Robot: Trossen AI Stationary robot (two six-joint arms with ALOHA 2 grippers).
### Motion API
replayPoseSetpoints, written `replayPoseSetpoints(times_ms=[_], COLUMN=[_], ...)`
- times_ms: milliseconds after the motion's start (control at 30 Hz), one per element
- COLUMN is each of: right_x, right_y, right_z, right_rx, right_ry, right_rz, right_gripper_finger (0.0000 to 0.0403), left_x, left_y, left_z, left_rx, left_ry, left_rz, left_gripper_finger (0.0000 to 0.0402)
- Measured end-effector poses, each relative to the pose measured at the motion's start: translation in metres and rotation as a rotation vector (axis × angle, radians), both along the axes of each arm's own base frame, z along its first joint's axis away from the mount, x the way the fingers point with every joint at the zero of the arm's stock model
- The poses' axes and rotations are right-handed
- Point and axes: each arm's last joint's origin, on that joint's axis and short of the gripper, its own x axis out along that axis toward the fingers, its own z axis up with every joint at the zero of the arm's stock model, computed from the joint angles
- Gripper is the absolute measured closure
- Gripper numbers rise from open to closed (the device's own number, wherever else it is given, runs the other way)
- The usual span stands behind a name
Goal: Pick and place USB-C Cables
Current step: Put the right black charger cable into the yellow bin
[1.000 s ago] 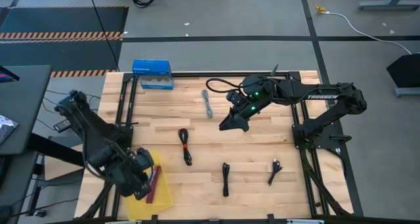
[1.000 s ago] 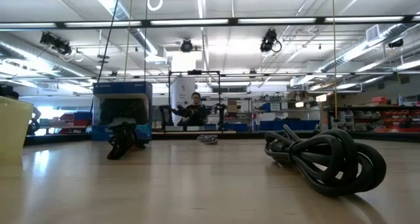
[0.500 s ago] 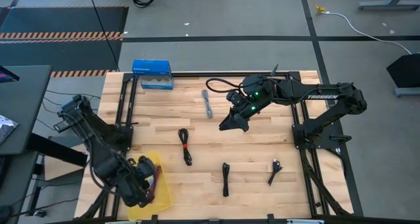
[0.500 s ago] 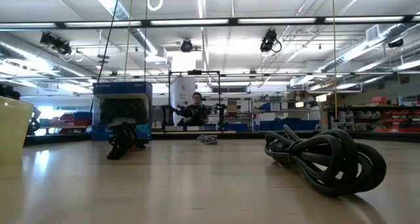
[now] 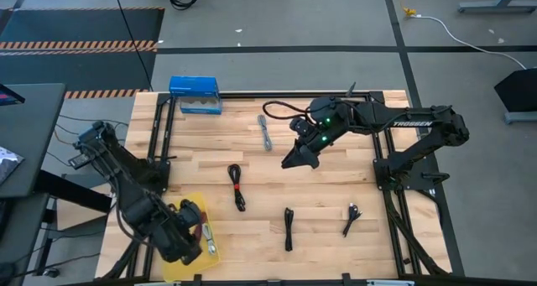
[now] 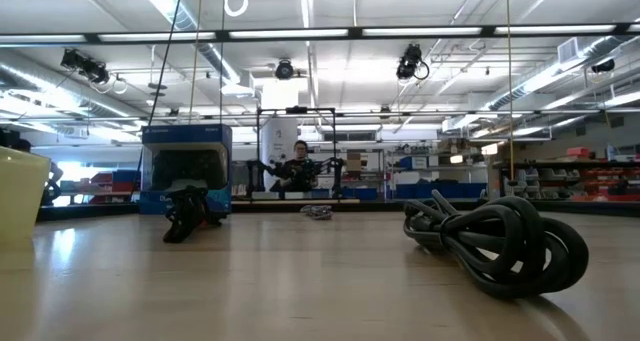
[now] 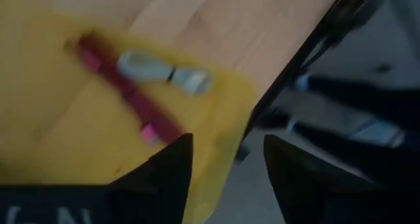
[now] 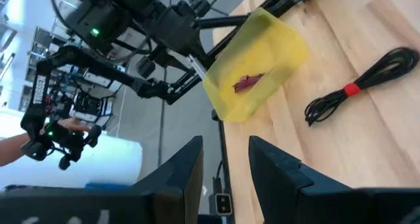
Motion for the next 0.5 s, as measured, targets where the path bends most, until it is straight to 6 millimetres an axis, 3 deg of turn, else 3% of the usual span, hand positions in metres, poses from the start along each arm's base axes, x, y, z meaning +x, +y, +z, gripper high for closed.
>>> replayPoseSetpoints(times_ms=[267, 500], right_x=[-0.018, -0.034], right_y=[0.008, 0.017], right_z=[-0.025, -0.042], right_rx=[-0.109, -0.143], right_ry=[0.312, 0.574], right_rz=[-0.063, -0.142], right_gripper_finger=[0.0275, 0.0275], left_x=[0.043, 0.083], left_y=[0.025, 0.054], left_z=[0.020, 0.037], left_rx=[0.008, 0.023], left_ry=[-0.344, -0.590], left_rz=[0.174, 0.176], left_gripper_finger=[0.0212, 0.0216])
